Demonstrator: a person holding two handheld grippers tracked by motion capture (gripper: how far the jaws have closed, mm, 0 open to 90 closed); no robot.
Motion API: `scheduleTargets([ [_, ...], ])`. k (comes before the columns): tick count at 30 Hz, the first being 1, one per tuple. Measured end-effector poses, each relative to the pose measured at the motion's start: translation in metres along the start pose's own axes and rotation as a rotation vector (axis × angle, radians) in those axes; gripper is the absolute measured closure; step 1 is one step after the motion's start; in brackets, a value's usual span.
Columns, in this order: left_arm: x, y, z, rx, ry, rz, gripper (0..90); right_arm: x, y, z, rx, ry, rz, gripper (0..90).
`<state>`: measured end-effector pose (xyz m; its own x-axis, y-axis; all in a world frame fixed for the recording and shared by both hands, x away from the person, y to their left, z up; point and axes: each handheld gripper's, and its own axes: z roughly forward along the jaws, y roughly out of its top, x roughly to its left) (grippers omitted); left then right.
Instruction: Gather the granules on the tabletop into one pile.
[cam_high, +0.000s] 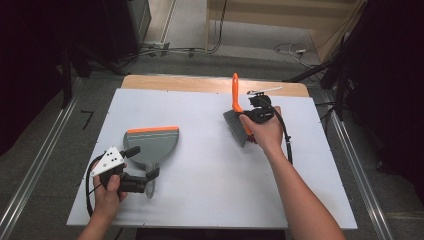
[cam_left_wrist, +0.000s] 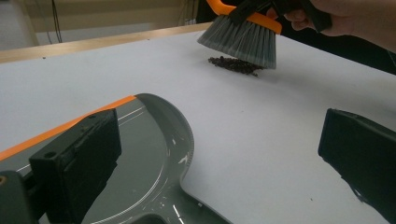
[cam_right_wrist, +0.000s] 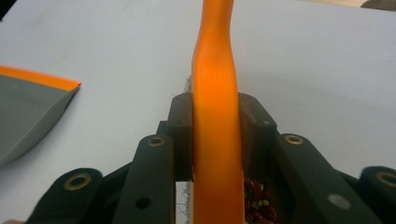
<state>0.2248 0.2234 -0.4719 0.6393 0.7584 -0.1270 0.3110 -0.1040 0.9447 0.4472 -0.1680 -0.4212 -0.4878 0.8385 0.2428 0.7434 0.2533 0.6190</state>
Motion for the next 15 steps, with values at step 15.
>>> scheduleTargets([
  [15, -0.001, 0.000, 0.001, 0.003, 0.002, 0.002, 0.0, 0.012, -0.012, 0.025, 0.064, 0.070, -0.280, 68.5],
])
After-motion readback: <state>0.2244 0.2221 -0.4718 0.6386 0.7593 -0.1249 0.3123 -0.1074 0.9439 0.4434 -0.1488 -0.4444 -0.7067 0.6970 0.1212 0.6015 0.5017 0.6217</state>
